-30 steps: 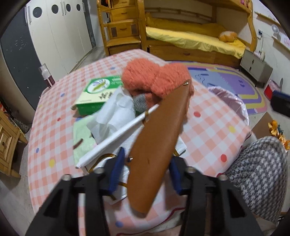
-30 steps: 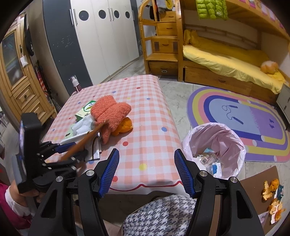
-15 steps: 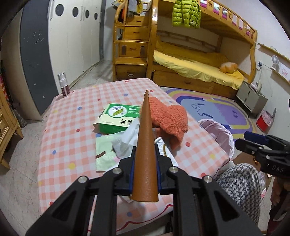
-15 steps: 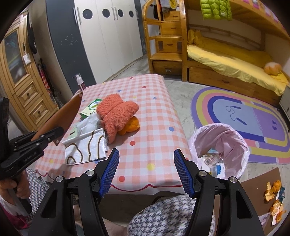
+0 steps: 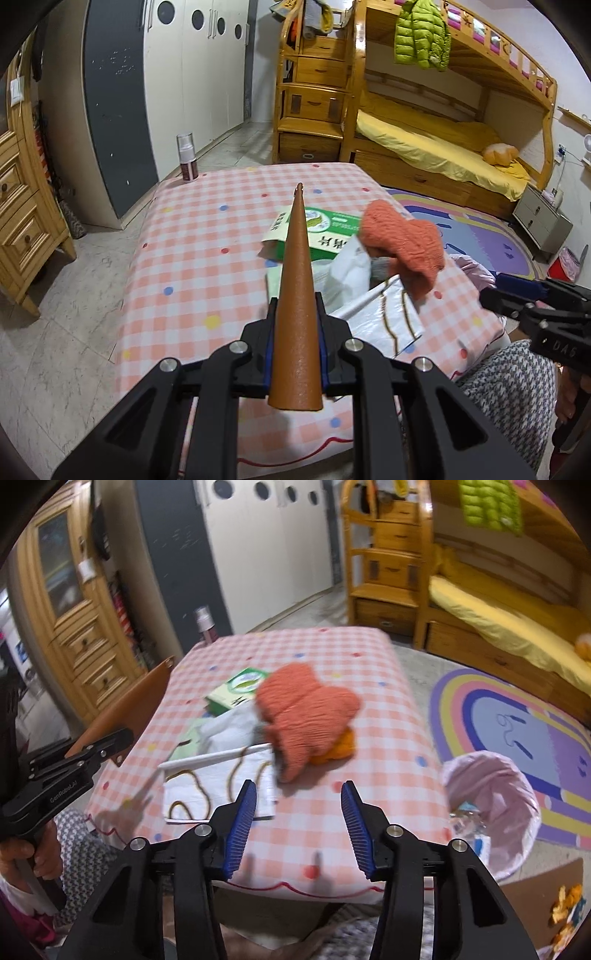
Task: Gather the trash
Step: 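Grasp the white gold-patterned paper bag with the right tool while the left tool holds the strip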
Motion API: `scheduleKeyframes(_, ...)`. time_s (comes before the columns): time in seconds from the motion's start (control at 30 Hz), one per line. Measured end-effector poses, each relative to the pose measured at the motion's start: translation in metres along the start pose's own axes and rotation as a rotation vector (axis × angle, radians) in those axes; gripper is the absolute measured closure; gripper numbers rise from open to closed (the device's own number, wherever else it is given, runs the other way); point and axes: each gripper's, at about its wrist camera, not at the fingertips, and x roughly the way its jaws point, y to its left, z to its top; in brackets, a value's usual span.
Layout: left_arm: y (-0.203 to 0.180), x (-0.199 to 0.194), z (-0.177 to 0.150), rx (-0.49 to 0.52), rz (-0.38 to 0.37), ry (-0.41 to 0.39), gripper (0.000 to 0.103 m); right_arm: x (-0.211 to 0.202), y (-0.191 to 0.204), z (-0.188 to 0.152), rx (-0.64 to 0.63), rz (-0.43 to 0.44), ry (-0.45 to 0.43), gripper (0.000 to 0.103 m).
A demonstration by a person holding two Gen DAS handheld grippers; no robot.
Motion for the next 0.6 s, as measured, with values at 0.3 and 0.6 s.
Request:
scheduleKeyframes(0.3,0.019,0.008,-0.02,-0.012,0.0,0.035,0.088,0.028,0.03,-0.004,-0.062,0.017,0.071,0.056)
scheduleKeyframes(0.6,0.014,0.023,-0.033,0.019,-0.051,0.087,0.088,0.035,0.037,-0.019,-0.083,0.018,0.129,0.067)
